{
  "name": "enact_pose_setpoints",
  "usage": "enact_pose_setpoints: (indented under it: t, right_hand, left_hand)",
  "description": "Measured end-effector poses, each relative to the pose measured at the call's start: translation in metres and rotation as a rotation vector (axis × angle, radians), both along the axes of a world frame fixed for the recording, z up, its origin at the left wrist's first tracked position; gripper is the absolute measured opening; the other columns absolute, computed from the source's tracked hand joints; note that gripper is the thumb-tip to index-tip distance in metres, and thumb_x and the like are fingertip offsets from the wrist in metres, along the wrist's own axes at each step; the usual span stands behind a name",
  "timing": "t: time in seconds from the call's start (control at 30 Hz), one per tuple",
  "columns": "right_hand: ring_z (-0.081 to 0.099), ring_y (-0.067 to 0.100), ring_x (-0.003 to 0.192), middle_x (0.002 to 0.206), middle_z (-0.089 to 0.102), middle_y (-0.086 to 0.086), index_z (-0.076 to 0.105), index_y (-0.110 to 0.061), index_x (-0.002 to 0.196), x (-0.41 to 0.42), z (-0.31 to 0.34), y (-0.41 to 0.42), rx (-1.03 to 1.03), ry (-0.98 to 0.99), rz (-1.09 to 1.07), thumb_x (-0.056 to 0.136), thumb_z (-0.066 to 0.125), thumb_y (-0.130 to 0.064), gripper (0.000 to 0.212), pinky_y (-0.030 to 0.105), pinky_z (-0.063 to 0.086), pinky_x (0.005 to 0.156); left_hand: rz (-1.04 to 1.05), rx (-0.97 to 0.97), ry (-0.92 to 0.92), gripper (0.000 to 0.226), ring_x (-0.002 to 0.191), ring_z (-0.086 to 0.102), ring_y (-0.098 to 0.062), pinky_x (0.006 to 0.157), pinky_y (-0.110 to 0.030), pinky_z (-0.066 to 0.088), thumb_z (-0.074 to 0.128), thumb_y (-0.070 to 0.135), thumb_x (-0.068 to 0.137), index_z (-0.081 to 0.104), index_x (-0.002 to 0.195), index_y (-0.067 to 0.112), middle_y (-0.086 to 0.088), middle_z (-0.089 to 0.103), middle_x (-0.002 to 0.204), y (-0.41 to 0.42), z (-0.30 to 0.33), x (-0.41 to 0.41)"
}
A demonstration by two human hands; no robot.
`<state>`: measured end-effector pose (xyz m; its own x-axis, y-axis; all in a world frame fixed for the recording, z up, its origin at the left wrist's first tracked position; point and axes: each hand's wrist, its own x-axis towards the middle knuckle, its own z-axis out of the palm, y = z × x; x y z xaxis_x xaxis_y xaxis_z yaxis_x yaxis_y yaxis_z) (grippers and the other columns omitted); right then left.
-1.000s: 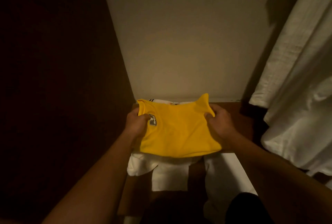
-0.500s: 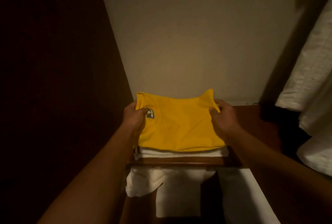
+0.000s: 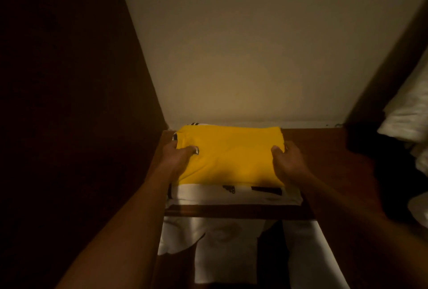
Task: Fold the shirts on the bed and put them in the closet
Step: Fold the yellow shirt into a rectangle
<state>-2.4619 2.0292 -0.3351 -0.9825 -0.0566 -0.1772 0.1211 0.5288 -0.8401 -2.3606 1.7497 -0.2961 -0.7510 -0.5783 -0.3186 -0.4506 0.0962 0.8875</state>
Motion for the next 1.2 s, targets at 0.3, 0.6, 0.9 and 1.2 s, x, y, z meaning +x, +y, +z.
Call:
enact_pose_setpoints:
  t: [0.3,0.6,0.9,1.2]
  right_hand:
    - [0.058,0.039,0.115,0.146,0.049,0.019,0.041,-0.009,0.148,-0.008,-0.001,0.002,0.047,0.109,-0.021,0.104,0.049,-0.014,0.045,0.039,0.047,0.086]
    - [0.042,0.038,0.126,0.144,0.039,0.018,0.040,-0.013,0.145,0.019,-0.014,0.003,0.616,0.358,0.078,0.101,0.047,-0.038,0.051,0.048,0.041,0.098]
    - [0.003,0.036,0.155,0.170,0.001,0.004,0.005,-0.039,0.160,0.022,-0.040,-0.018,0.855,0.359,0.556,0.096,0.016,-0.075,0.074,0.057,0.014,0.119]
    - [-0.005,0.032,0.155,0.169,-0.010,0.007,-0.003,-0.034,0.161,0.016,-0.005,-0.005,0.863,0.181,0.706,0.099,0.027,-0.070,0.078,0.058,0.009,0.120]
  left_hand:
    - [0.075,-0.080,0.047,0.054,0.101,0.054,-0.025,0.085,-0.037,0.044,0.074,0.003,0.088,0.056,0.138,0.011,-0.013,0.060,0.129,-0.014,0.004,-0.001]
    - [0.004,-0.826,-0.134,0.067,0.135,0.040,-0.036,0.103,-0.050,0.040,0.069,0.032,0.092,0.037,0.150,0.026,-0.013,0.039,0.148,0.010,-0.023,0.016]
    - [-0.601,-1.042,-0.326,0.089,0.156,0.003,-0.035,0.123,-0.055,0.008,0.020,0.082,0.090,0.008,0.162,0.033,-0.006,0.003,0.171,0.021,-0.081,0.008]
    - [-0.701,-1.103,-0.336,0.077,0.148,0.025,-0.042,0.115,-0.054,0.027,0.034,0.069,0.099,0.025,0.158,0.019,-0.020,0.028,0.161,0.014,-0.058,0.012]
